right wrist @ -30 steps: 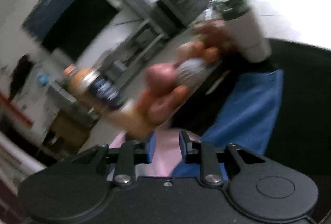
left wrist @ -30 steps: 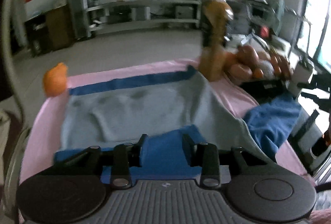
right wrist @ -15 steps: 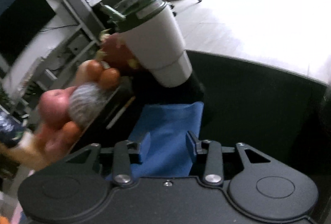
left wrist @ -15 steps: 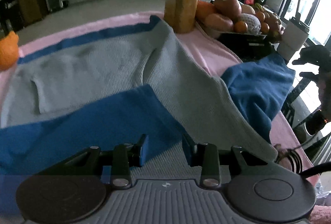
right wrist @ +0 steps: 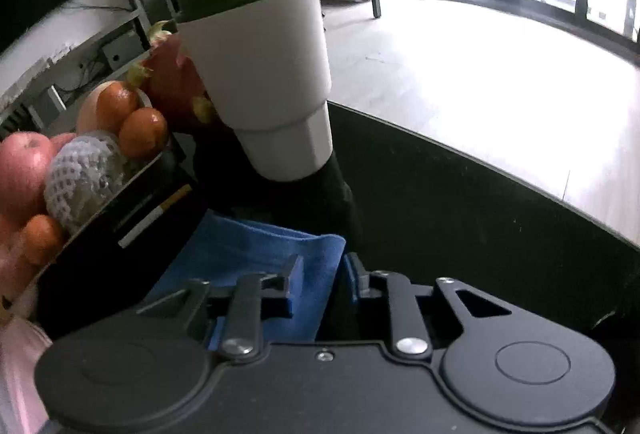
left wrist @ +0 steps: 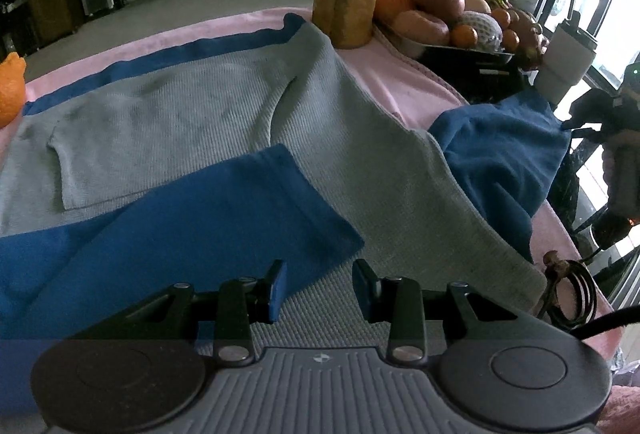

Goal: Fold clothes

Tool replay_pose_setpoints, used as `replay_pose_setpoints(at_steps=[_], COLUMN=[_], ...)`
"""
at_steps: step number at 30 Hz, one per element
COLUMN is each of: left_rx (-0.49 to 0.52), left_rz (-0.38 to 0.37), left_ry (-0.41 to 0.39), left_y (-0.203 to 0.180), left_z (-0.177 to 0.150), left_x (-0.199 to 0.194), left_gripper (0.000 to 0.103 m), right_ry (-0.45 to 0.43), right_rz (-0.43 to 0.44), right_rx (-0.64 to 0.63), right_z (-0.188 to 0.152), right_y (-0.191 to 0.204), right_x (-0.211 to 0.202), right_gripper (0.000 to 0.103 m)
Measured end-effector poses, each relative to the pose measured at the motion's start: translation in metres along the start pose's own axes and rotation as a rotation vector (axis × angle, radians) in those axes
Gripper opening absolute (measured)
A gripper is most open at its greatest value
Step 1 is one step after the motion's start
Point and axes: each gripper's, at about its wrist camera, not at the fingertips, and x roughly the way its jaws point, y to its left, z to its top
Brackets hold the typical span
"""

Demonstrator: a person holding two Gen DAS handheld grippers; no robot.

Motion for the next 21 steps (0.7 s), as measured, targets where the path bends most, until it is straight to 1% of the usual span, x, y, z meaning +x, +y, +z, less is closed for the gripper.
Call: replay_pose_setpoints(at_steps=[1, 3, 6, 7, 10, 14, 16, 19, 21], left_rx=[0.0, 0.0, -0.001, -0.001, -0.002, -0.01, -0.016, -0.032, -0.056], left_rz=[0.0, -0.002, -0.004, -0.004, -0.007, 0.006, 0.024, 0.065, 0.1], left_ry=[-0.008, -0.03, -0.064, -0.075, -0.109, -0.179, -0.211, -0.247, -0.267], left_y=[0.001, 0.003, 0.006, 0.007, 0.011, 0.036, 0.055, 0.093, 0.126], left_z=[0.0, 0.0, 0.001, 0.001, 0.001, -0.006, -0.012, -0.023, -0.033], left_x=[-0.004, -0.015, -0.031, -0.037, -0.053, -0.101, -0.125, -0.16, -0.176], left_gripper=[0.036, 0.036, 0.035, 0.035, 0.036, 0.036, 0.036, 0.04, 0.04], right_ry=[-0.005, -0.015, -0.043, -0.064, -0.149, -0.266, -0.305, -0.257, -0.216], right_rz=[-0.005, -0.008, 0.006, 0.024, 0.107, 0.279, 0.362, 0.45, 0.506], right_rx=[-0.017, -0.045, -0.027, -0.021, -0.023, -0.04, -0.09, -0.192, -0.259], right_z=[-0.001, -0.002, 0.002, 0.004, 0.01, 0.002, -0.012, -0.056, -0.086], right_y=[0.001, 0.004, 0.007, 0.01, 0.024, 0.054, 0.075, 0.118, 0.147], right_x=[0.0, -0.001, -0.015, -0.027, -0.079, -0.178, -0.226, -0.26, -0.28], right_gripper=[0.007, 0.004, 0.003, 0.003, 0.003, 0.003, 0.003, 0.003, 0.003])
